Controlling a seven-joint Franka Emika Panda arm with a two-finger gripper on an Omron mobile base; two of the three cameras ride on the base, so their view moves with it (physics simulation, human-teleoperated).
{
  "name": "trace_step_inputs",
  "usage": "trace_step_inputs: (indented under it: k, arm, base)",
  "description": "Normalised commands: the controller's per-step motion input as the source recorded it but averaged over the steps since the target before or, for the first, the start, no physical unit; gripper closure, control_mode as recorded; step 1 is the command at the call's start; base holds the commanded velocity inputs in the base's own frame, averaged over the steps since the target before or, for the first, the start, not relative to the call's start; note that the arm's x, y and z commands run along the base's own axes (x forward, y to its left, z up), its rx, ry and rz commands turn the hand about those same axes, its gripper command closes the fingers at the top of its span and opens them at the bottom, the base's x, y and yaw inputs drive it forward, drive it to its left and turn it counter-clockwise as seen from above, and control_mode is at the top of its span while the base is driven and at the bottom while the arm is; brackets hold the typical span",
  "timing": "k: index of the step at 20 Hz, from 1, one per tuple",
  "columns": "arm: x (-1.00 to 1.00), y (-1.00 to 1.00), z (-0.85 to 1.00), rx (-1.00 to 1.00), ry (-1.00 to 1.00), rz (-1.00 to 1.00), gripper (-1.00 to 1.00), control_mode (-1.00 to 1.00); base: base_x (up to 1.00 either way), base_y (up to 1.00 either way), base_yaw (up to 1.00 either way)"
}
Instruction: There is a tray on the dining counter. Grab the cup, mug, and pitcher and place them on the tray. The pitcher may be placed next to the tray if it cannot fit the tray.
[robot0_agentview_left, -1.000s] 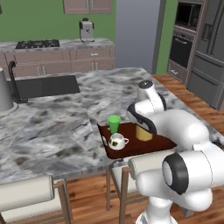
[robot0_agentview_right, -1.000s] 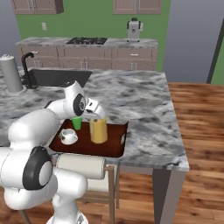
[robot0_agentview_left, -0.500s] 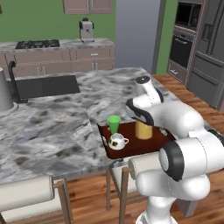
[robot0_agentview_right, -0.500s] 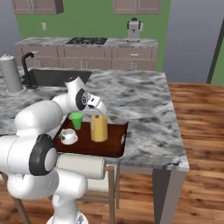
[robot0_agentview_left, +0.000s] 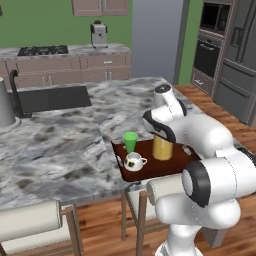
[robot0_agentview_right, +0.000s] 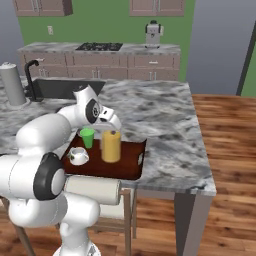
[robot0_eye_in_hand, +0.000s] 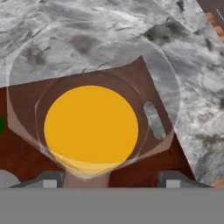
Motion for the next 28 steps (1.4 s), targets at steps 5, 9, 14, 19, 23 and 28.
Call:
trace_step_inputs:
  k: [5, 9, 14, 19, 23, 28]
  arm:
    - [-0.43, 0.0, 0.29, 0.0, 0.0, -0.08, -1.0, -1.0]
    - [-0.37, 0.0, 0.41, 0.0, -0.05, -0.07, -1.0, -1.0]
    - [-0.2, 0.0, 0.75, 0.0, -0.1, -0.07, -1.0, -1.0]
    - [-0.79, -0.06, 0.86, 0.01, -0.06, -0.01, -1.0, -1.0]
    - [-1.0, -0.19, 0.68, 0.04, -0.08, 0.05, -1.0, -1.0]
    - [-1.0, -0.18, 0.2, 0.03, -0.08, 0.12, -1.0, -1.0]
  base:
    - [0.0, 0.0, 0.0]
    - [0.0, 0.0, 0.0]
    - [0.0, 0.0, 0.0]
    - [0.0, 0.0, 0.0]
    - [0.0, 0.0, 0.0]
    - [0.0, 0.0, 0.0]
